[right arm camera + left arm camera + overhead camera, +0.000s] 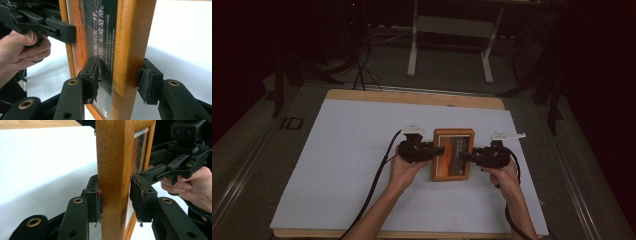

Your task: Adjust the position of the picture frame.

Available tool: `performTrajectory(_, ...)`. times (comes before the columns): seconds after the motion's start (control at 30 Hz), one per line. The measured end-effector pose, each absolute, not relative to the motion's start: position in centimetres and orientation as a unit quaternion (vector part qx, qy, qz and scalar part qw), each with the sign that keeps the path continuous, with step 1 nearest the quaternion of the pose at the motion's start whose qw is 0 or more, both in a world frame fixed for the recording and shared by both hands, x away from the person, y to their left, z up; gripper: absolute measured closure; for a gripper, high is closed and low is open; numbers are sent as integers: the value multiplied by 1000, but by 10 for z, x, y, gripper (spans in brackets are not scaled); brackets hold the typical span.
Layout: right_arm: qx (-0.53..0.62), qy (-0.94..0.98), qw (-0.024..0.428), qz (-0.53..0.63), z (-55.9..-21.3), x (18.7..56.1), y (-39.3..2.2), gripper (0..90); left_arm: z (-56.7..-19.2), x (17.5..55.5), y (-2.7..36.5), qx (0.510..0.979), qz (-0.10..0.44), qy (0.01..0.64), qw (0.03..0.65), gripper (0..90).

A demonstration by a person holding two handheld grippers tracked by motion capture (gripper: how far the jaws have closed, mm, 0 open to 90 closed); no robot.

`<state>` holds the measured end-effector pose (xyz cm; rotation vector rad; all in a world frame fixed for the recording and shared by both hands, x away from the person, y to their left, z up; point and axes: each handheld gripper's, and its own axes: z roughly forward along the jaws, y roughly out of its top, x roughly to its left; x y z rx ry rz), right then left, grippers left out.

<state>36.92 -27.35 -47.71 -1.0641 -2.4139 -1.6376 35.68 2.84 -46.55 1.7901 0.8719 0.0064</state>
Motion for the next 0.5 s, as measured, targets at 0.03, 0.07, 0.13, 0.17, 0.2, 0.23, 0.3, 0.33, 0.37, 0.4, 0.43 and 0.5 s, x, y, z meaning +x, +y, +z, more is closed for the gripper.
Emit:
performTrajectory(0.03, -341, -778, 19, -528, -478, 369, -271, 552, -466, 357, 31, 755, 3, 368, 543, 620)
performTrajectory(0.07, -341, -778, 20, -527, -478, 370, -269, 552, -466, 357, 33, 754, 3, 369, 543, 619)
performTrajectory(0.13, -341, -778, 21, -527, -479, 370, -266, 553, -467, 356, 36, 753, 3, 371, 543, 618)
performTrajectory(0.17, -341, -777, 23, -528, -480, 370, -259, 556, -467, 356, 40, 752, 2, 373, 544, 617)
performTrajectory(0.2, -341, -777, 25, -529, -481, 370, -257, 558, -467, 356, 46, 749, 1, 377, 544, 616)
performTrajectory(0.23, -341, -777, 27, -529, -481, 370, -254, 562, -467, 356, 46, 749, 1, 377, 544, 613)
performTrajectory(0.3, -341, -775, 33, -531, -482, 370, -248, 570, -468, 356, 53, 746, 0, 381, 546, 610)
performTrajectory(0.33, -340, -776, 35, -530, -482, 370, -245, 572, -469, 355, 57, 745, -1, 383, 546, 610)
performTrajectory(0.37, -340, -776, 35, -530, -482, 370, -245, 572, -469, 355, 60, 744, -1, 384, 547, 610)
performTrajectory(0.4, -339, -776, 38, -530, -482, 370, -239, 573, -469, 354, 63, 743, -1, 385, 547, 609)
performTrajectory(0.43, -338, -777, 39, -529, -482, 370, -236, 575, -469, 353, 66, 742, -1, 385, 548, 609)
performTrajectory(0.5, -338, -778, 41, -528, -482, 370, -234, 576, -470, 352, 71, 740, -1, 388, 549, 608)
